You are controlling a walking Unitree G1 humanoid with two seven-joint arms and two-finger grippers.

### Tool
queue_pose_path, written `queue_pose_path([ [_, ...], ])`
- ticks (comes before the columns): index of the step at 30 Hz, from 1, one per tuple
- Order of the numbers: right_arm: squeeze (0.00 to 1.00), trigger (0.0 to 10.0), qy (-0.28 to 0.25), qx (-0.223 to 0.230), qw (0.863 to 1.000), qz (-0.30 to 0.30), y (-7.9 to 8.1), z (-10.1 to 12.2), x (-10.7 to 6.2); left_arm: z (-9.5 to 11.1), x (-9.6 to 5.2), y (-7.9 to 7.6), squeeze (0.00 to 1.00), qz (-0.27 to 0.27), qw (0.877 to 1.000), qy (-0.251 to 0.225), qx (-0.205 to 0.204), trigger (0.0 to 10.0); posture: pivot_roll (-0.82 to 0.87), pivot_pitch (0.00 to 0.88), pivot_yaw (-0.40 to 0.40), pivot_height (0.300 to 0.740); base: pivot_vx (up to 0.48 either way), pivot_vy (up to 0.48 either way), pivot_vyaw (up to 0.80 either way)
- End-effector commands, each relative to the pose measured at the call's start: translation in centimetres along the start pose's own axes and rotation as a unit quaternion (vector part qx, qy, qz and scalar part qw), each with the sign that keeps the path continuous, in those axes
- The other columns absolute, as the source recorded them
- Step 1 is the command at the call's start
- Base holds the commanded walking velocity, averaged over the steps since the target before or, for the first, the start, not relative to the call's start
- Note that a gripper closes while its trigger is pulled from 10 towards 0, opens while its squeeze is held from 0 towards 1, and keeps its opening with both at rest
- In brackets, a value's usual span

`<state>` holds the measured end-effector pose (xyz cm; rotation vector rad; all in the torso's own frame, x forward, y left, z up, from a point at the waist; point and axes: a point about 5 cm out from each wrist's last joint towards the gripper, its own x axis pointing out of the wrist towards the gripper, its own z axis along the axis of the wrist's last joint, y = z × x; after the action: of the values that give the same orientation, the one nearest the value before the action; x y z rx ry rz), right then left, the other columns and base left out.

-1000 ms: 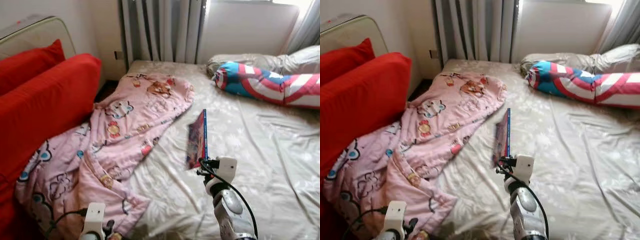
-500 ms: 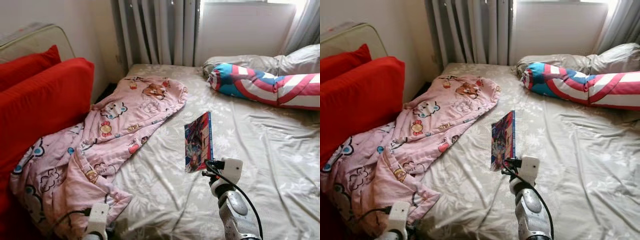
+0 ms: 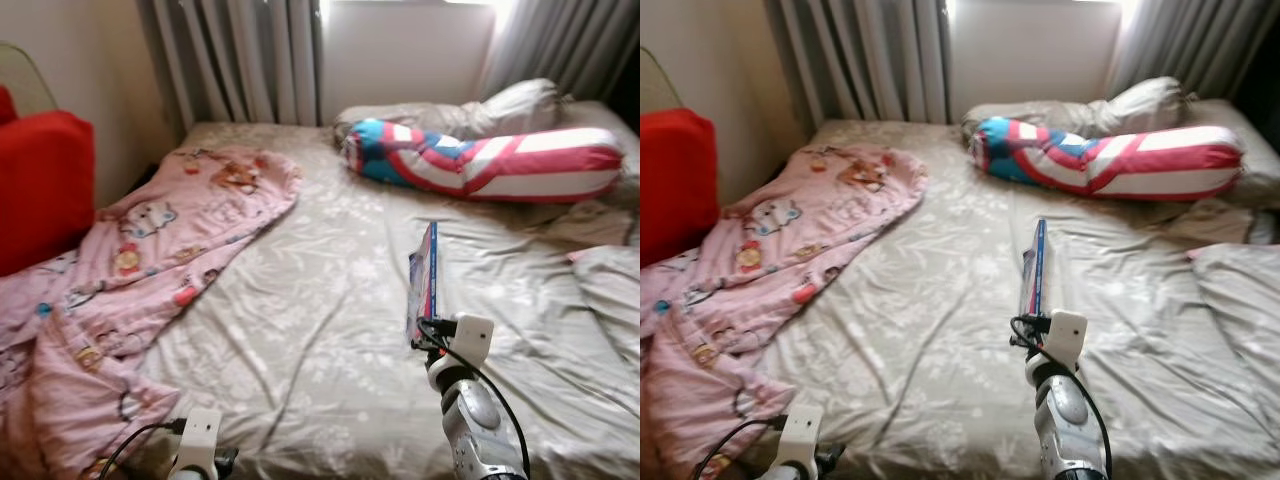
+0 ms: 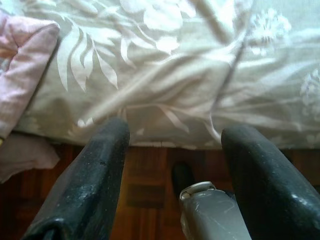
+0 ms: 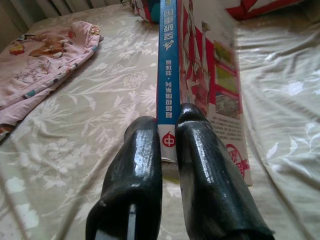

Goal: Clean up the room

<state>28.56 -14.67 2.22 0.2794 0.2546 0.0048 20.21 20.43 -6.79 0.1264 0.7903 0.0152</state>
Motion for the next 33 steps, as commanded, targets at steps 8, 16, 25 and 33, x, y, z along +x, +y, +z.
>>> queue_pose_path([
  [8,0.00,10.0,-0.028,-0.007,0.999,0.021,1.07,1.11,0.38,-0.47,-0.15,0.36,0.00,0.002,1.000,0.008,0.007,10.0,-0.02,0.013,0.009,0.740,0.000,-0.265,0.00],
  [16,0.00,10.0,-0.028,-0.010,0.999,0.021,1.08,1.06,0.36,-0.68,-0.21,0.35,0.00,0.001,1.000,0.012,0.007,10.0,-0.02,0.014,0.009,0.740,0.000,-0.265,0.00],
  [25,0.00,10.0,-0.027,-0.011,0.999,0.022,1.12,1.02,0.34,-0.55,-0.17,0.14,0.00,-0.001,1.000,0.008,0.008,10.0,-0.02,0.015,0.009,0.740,0.000,-0.264,0.00],
  [33,0.00,10.0,-0.026,-0.012,0.999,0.022,1.11,0.98,0.33,-0.61,-0.19,0.08,0.00,-0.004,1.000,0.009,0.010,10.0,-0.02,0.016,0.010,0.740,0.000,-0.266,0.00],
])
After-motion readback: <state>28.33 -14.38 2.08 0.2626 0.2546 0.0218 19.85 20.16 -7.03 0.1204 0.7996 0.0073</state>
